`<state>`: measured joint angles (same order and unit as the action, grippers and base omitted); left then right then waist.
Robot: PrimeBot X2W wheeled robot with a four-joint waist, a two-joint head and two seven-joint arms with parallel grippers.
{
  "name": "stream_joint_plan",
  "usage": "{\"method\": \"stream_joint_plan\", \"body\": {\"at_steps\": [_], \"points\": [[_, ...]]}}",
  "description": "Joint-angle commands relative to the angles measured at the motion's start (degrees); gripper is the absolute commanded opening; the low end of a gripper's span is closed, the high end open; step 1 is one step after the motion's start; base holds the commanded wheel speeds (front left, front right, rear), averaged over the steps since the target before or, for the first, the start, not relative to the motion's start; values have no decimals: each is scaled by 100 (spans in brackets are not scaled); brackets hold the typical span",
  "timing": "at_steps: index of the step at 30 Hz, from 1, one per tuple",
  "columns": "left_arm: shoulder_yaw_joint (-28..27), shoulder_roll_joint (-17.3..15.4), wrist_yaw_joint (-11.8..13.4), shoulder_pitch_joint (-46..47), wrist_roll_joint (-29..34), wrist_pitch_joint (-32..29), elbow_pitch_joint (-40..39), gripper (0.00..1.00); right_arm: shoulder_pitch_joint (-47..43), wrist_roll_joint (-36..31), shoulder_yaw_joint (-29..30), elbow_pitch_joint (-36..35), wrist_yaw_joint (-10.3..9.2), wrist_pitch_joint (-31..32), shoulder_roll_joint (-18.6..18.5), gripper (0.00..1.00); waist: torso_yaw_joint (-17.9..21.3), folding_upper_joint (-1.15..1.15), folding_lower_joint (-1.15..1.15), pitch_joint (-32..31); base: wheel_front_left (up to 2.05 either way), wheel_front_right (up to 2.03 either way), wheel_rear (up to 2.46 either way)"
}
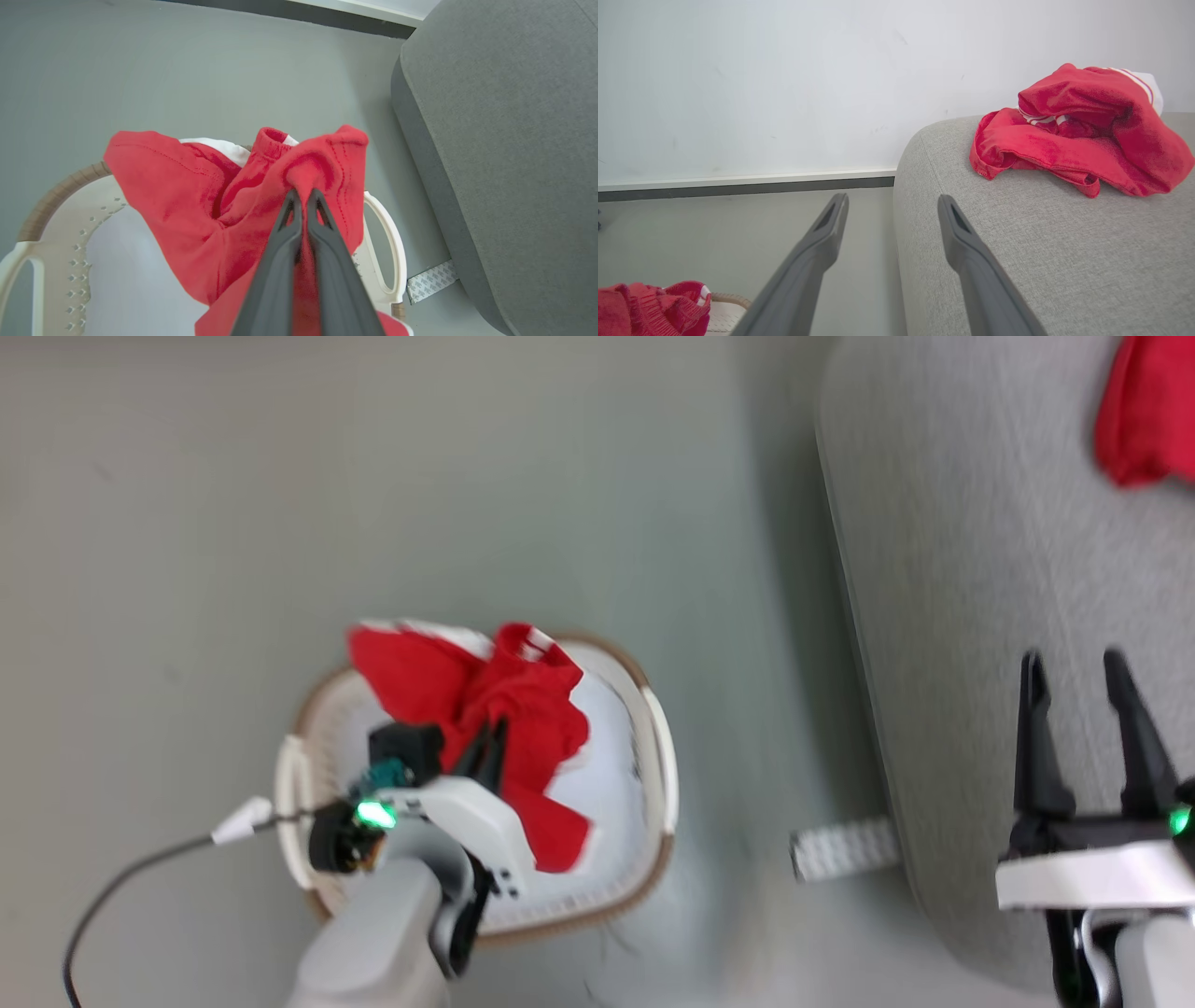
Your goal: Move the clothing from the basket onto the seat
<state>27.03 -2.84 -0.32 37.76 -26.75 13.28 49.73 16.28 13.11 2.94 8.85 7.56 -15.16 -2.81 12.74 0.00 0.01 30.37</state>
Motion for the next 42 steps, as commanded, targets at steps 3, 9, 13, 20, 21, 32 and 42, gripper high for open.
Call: {"method": "stream_joint_plan", "body": {"at_steps": [3,9,13,20,21,32,42], "points": [[165,-12,158,-313,-175,58,-324,0,-278,-98,49,107,-15,1,-18,100,-554,0,-1,-1172,0,0,0],[238,-46,496,-695,-255,-31,-1053,0,-702,-248,22,291,-15,1,-17,100,-721,0,-1,-1988,0,0,0],[256,-168,676,-918,-220,-206,-1654,0,-955,-321,-21,376,-15,1,-17,100,-750,0,-1,-2401,0,0,0],[264,-455,1026,-1300,-155,-622,-2775,0,-1354,-405,-209,414,-15,2,-18,100,-730,0,-1,-2892,0,0,0],[257,-490,1062,-1348,-161,-683,-2926,0,-1399,-406,-228,418,-15,1,-18,100,-724,0,-1,-2948,0,0,0],[261,-883,1391,-1739,-103,-1188,-4123,0,-1573,-498,-443,385,-15,2,-16,100,-687,0,-1,-3220,0,0,0],[340,-970,1504,-1915,-102,-1330,-4476,0,-1588,-518,-673,337,-15,1,-14,100,-693,0,-1,-3205,0,0,0]]}}
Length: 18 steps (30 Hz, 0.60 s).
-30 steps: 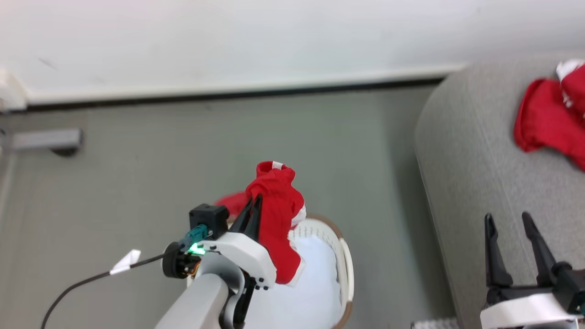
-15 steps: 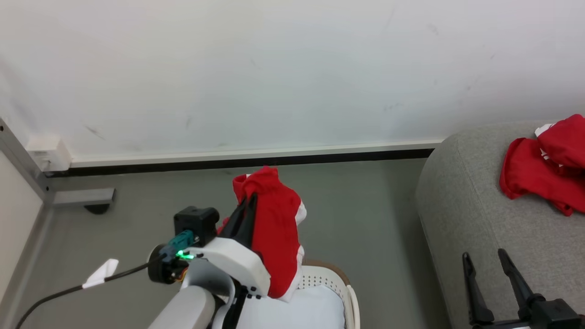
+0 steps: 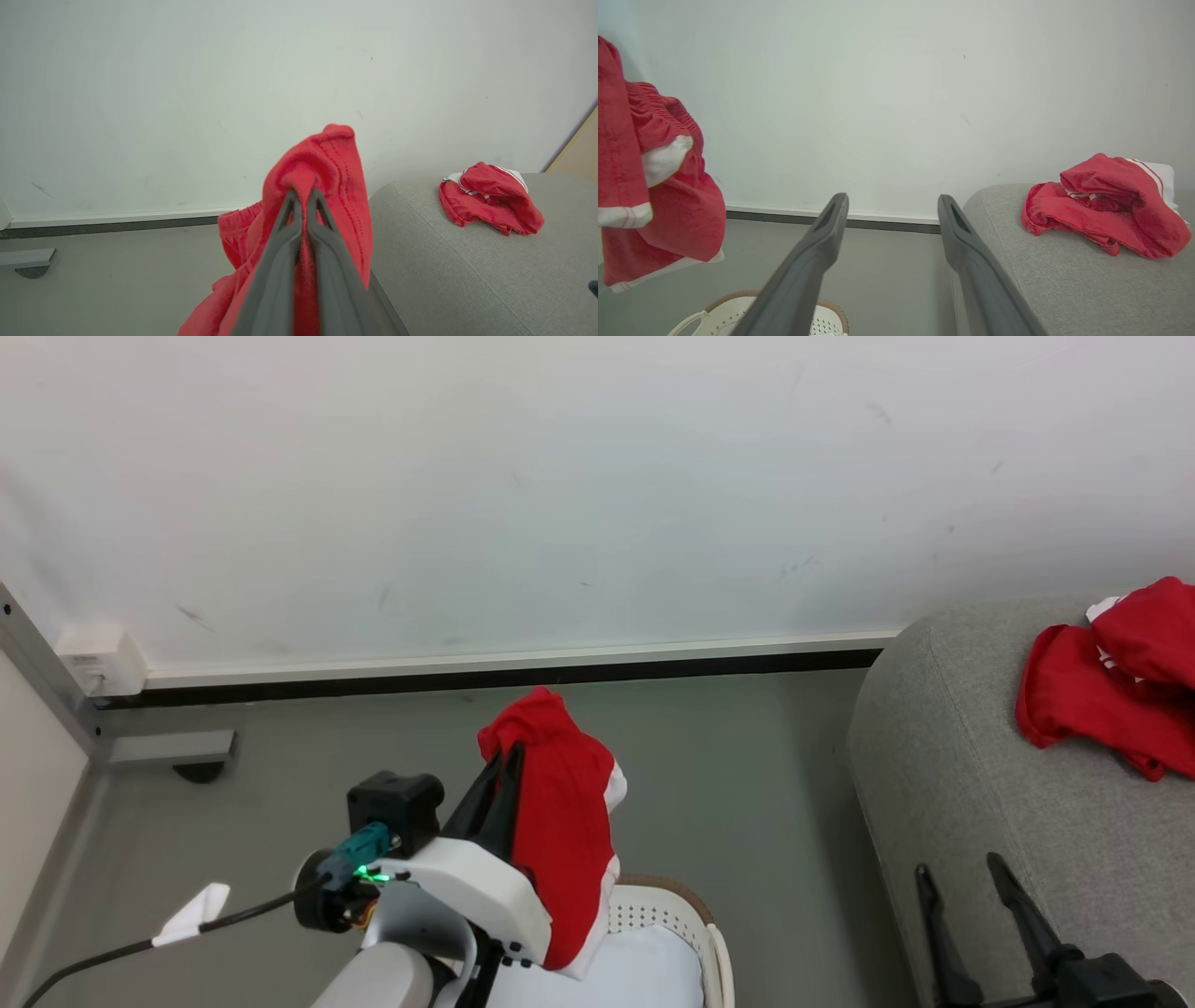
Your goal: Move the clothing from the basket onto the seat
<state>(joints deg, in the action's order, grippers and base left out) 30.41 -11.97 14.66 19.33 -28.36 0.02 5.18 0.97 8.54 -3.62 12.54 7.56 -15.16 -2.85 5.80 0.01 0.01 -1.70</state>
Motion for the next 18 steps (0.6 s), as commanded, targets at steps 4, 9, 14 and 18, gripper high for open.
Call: {"method": "stream_joint_plan", "body": {"at_steps": [4,9,14,18], "points": [[85,-47,-49,-41,89,-22,-110,0,87,57,-343,-85,-15,2,-34,100,22,-1,-1,22,0,0,0],[271,-7,-159,65,162,-34,-225,0,262,233,-938,-77,-15,2,-244,100,69,-1,-1,32,0,0,0],[541,106,-295,149,185,-98,-304,0,668,657,-1820,-34,-15,2,-602,100,158,-1,-1,24,0,0,0],[764,216,-407,243,250,-138,-255,0,1068,1163,-2592,0,-15,1,-924,100,226,-1,-1,14,0,0,0]]}}
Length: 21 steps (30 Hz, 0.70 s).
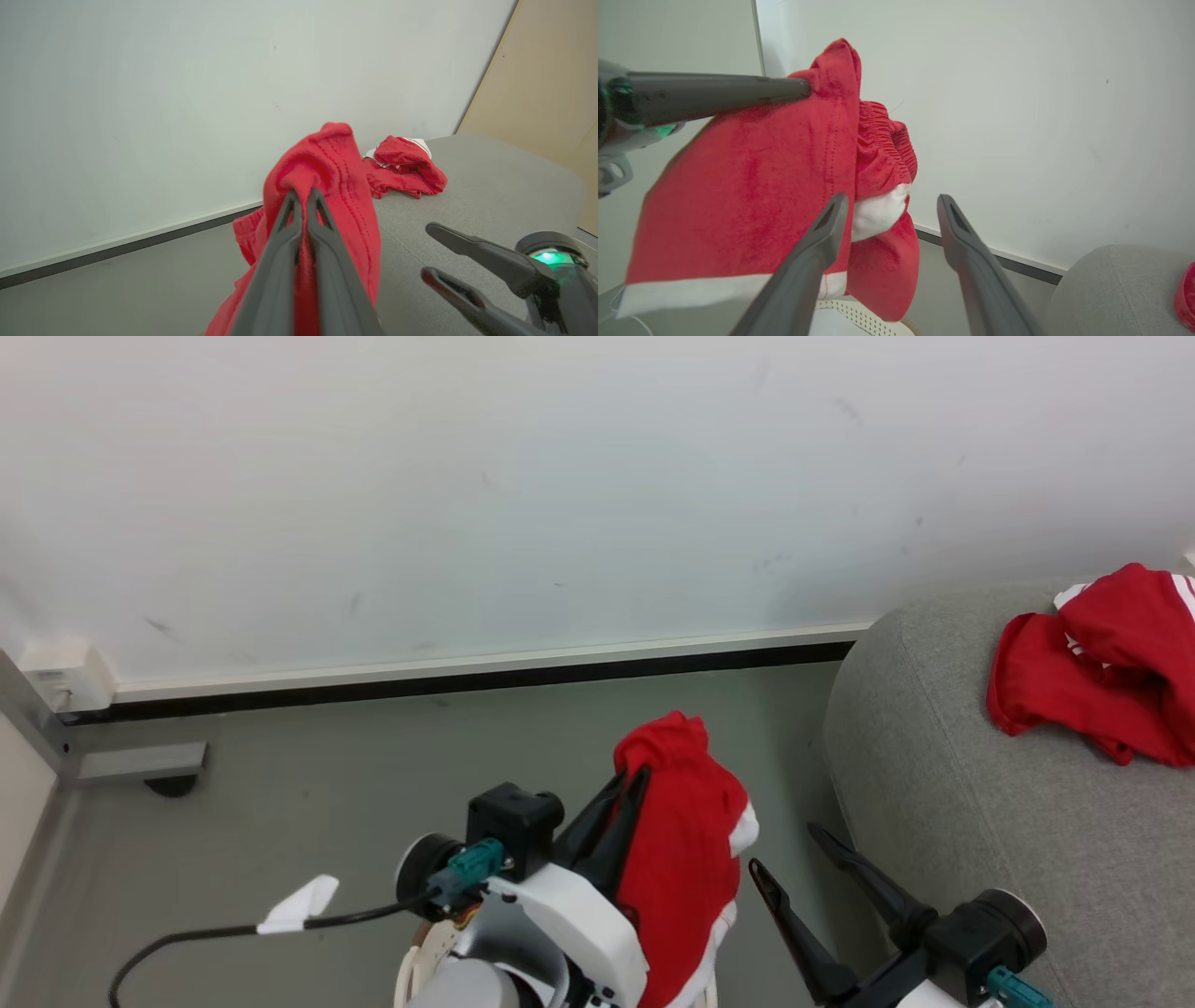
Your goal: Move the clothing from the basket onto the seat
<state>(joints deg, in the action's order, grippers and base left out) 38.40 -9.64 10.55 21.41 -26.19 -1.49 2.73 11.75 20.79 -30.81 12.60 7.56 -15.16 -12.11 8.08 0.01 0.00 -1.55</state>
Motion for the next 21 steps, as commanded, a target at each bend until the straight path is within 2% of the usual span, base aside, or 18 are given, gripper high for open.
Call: {"method": "stream_joint_plan", "body": {"at_steps": [1,8,16,17,18,21], "points": [[26,24,-17,61,50,6,2,0,93,58,-34,12,-15,2,-77,100,12,-1,0,-3,0,0,0],[388,237,-215,166,95,-8,99,0,754,713,-936,213,-15,33,-535,100,70,-1,0,-6,0,0,0],[779,434,-484,172,-81,-78,66,0,1288,1708,-1863,546,-15,166,-722,100,23,-1,0,-50,0,0,0],[807,446,-510,175,-97,-87,73,0,1338,1853,-1936,550,-14,153,-724,18,9,-1,0,-57,0,0,0],[832,452,-518,175,-121,-98,85,0,1382,1973,-2014,564,-14,141,-745,0,-6,-1,0,-63,0,0,0],[876,462,-531,163,-172,-107,124,0,1489,2250,-2157,589,-15,85,-826,0,-49,-1,0,-74,0,0,0]]}}
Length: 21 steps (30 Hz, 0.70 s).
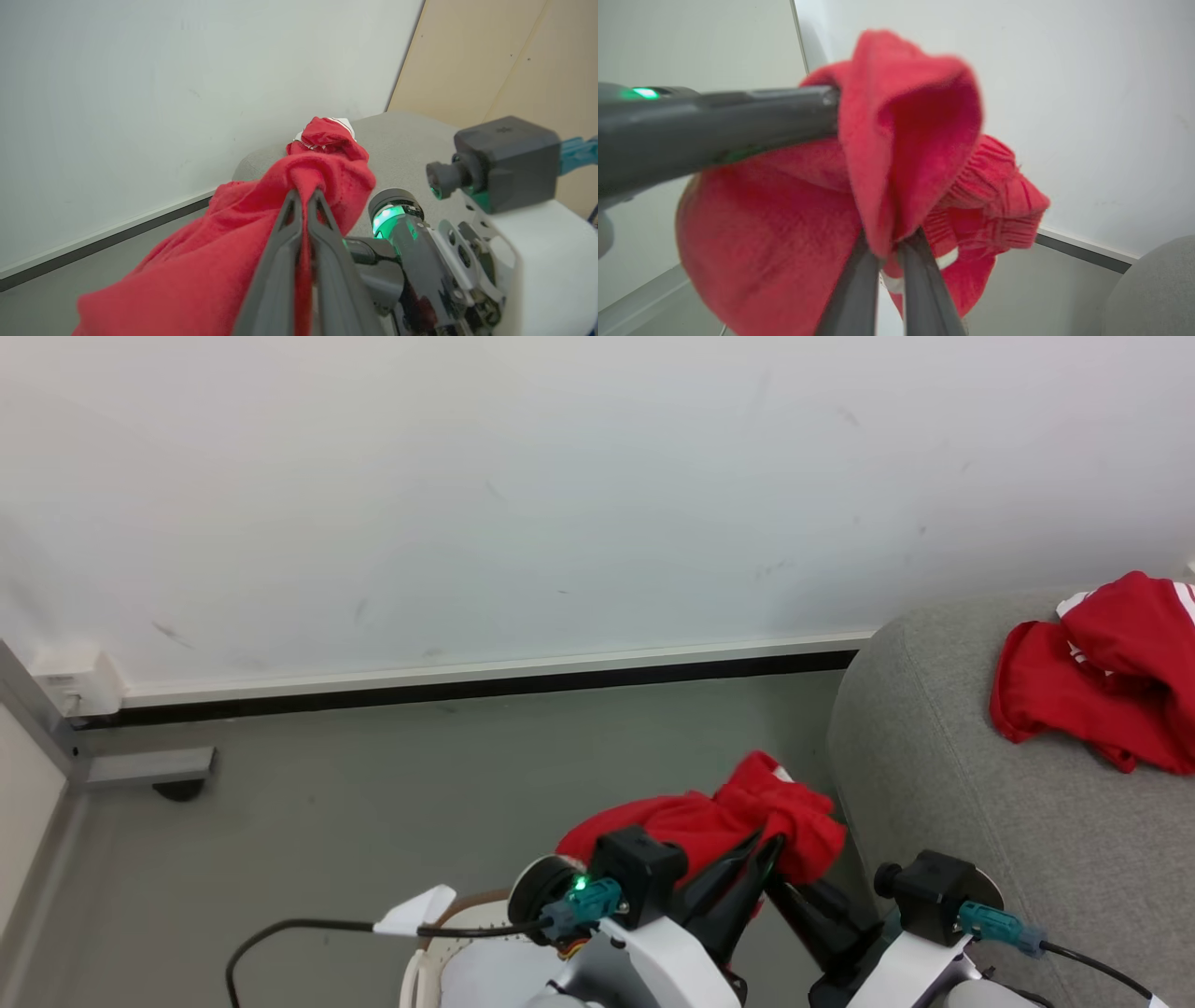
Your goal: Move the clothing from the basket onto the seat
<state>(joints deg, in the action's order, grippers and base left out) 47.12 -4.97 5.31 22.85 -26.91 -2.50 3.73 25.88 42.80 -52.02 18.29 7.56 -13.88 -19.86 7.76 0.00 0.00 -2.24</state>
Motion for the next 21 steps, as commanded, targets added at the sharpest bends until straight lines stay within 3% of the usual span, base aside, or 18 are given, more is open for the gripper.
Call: {"method": "stream_joint_plan", "body": {"at_steps": [1,10,12,13,14,15,21], "points": [[5,-15,1,18,-99,-10,44,0,108,131,-71,30,-15,-56,-79,0,-30,0,0,-7,0,0,0],[-29,-99,105,-5,-40,51,161,3,134,353,-13,106,-15,-128,-221,0,-48,0,0,-12,0,0,0],[-32,-106,136,-2,-10,73,177,27,98,342,51,77,-15,-133,-244,0,-31,0,0,-10,0,0,0],[-32,-111,160,7,20,102,188,45,65,324,120,59,-15,-135,-250,0,-19,0,0,-8,0,0,0],[-32,-112,165,17,28,127,202,89,23,298,179,39,-15,-135,-260,0,-6,0,0,-5,0,0,0],[-29,-116,176,28,57,153,217,100,-23,270,227,20,-15,-132,-279,0,10,0,0,-2,0,0,0],[6,-164,254,82,197,248,348,100,-202,144,585,-67,-14,-134,-350,0,221,0,0,34,0,0,0]]}}
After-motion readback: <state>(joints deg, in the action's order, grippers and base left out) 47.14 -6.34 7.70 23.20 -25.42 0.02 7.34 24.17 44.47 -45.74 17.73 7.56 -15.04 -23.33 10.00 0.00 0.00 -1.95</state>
